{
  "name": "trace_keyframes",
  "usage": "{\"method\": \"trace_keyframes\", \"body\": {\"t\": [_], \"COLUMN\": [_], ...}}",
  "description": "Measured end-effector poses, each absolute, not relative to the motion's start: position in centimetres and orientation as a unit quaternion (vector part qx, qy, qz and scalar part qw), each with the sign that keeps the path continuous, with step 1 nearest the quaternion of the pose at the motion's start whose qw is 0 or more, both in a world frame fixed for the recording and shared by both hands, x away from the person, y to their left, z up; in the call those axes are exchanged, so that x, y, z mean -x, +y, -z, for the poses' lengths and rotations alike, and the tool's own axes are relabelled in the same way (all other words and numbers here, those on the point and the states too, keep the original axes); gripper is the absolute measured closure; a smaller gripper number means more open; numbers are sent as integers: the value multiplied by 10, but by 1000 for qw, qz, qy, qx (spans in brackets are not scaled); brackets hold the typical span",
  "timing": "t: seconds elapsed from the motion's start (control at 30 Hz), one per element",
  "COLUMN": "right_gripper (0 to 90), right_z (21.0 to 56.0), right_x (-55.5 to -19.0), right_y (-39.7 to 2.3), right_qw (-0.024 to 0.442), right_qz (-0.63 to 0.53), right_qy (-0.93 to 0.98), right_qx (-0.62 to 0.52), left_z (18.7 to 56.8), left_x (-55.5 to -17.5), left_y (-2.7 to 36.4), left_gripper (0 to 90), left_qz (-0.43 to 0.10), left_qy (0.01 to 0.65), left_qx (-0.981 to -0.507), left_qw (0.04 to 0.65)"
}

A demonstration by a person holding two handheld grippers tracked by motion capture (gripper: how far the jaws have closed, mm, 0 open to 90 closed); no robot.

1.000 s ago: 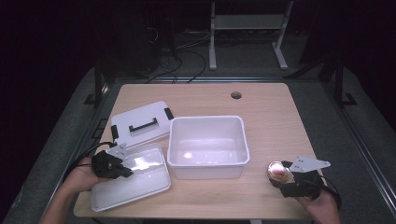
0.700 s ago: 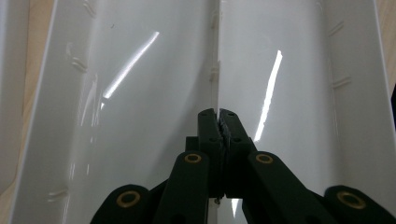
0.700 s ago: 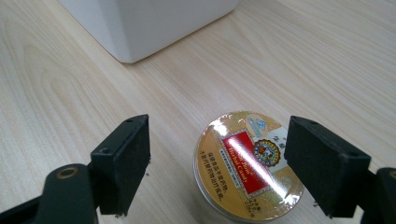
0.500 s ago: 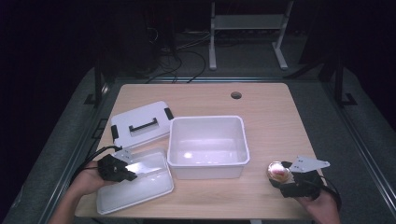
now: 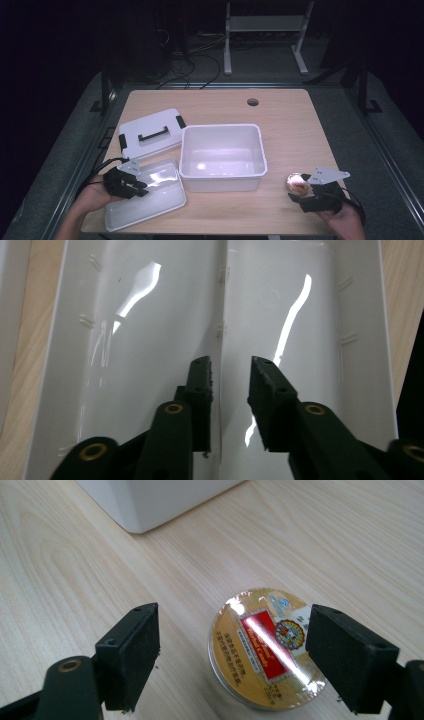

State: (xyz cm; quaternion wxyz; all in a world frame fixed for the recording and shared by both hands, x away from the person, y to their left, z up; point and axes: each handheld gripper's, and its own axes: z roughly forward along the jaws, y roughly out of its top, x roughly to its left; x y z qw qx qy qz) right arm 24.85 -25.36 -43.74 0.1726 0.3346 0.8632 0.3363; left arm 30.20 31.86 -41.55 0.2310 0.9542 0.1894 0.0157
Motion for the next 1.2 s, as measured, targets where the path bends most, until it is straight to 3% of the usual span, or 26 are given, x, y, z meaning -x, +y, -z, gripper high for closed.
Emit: {"method": "trace_keyframes", "body": {"t": [0.3, 0.57, 1.2], "right_gripper": [194, 179, 175], "right_z": [434, 436, 427], "right_x": [-251, -265, -309], "right_y": [-265, -272, -243], "right_qw": [172, 140, 76], "right_qz": [-316, -274, -113], "right_qy": [867, 889, 968], "right_qx": [-345, -339, -213], "left_z": [397, 397, 406], "left_x": [-301, -297, -287], "left_y": [314, 311, 323], "left_gripper": [516, 415, 299], "left_qz": [-47, -62, -77], "left_qy": [208, 217, 239], "left_qx": [-939, -934, -925], "left_qw": [269, 277, 285]}}
